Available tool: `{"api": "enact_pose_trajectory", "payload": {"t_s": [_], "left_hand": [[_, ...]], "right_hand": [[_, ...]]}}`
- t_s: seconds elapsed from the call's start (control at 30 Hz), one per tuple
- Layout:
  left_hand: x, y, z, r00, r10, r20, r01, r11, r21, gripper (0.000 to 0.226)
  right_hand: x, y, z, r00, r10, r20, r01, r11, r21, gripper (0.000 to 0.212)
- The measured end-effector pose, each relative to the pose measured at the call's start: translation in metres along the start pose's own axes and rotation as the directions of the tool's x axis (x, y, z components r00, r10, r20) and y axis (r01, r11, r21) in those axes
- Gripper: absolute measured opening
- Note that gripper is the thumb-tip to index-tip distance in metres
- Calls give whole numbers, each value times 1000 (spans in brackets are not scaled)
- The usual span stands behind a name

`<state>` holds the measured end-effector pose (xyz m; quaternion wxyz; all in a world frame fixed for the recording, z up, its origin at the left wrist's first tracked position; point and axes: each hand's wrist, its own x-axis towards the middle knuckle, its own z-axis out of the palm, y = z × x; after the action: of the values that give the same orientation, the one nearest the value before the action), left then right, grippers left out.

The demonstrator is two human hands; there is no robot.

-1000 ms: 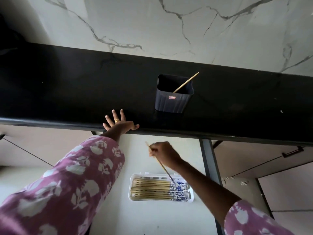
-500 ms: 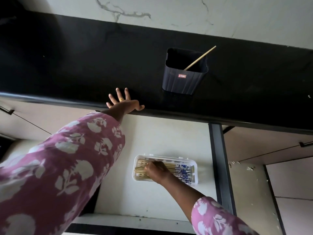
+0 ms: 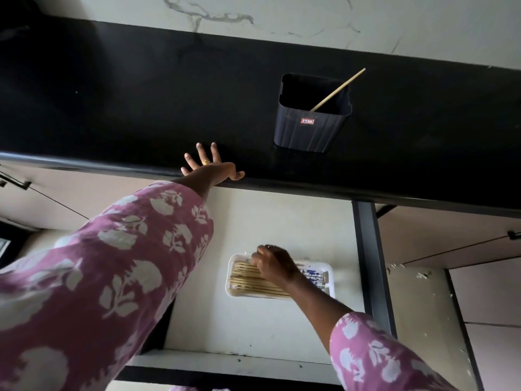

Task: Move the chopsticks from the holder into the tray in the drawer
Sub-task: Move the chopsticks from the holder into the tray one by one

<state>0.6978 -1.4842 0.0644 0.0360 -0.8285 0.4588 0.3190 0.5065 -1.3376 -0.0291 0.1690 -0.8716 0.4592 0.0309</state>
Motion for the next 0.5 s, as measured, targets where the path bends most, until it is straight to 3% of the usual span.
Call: {"api": "enact_pose_trajectory", "payload": {"t_s": [0.03,0.13,0.2,0.23,0.33,0.5], "left_hand": [[-2,-2,-1,1000,4,4,-4,1000,-18,90],[4,-3,-2,999,-42,10,42,999,8,95],[-4,16,-27,998,33,-50,-31,999,38,98],[-8,19,-29,999,31,-34,-30,999,24,98],[-20,12,-16,1000,13,-18,-12,999,50,96],[-31,5,-10,1000,5,15,-5,999,53,93]], "right_hand": [[6,4,-12,986,-131,-104,129,991,-24,7],[27,18,-60,914,-163,-371,177,984,4,16],[35,26,-113,771,-157,-618,79,985,-152,15],[42,32,-132,738,-113,-665,48,992,-115,19],[51,44,-168,542,-148,-827,13,986,-168,25],[70,73,-226,353,41,-935,-126,992,-4,17]]}}
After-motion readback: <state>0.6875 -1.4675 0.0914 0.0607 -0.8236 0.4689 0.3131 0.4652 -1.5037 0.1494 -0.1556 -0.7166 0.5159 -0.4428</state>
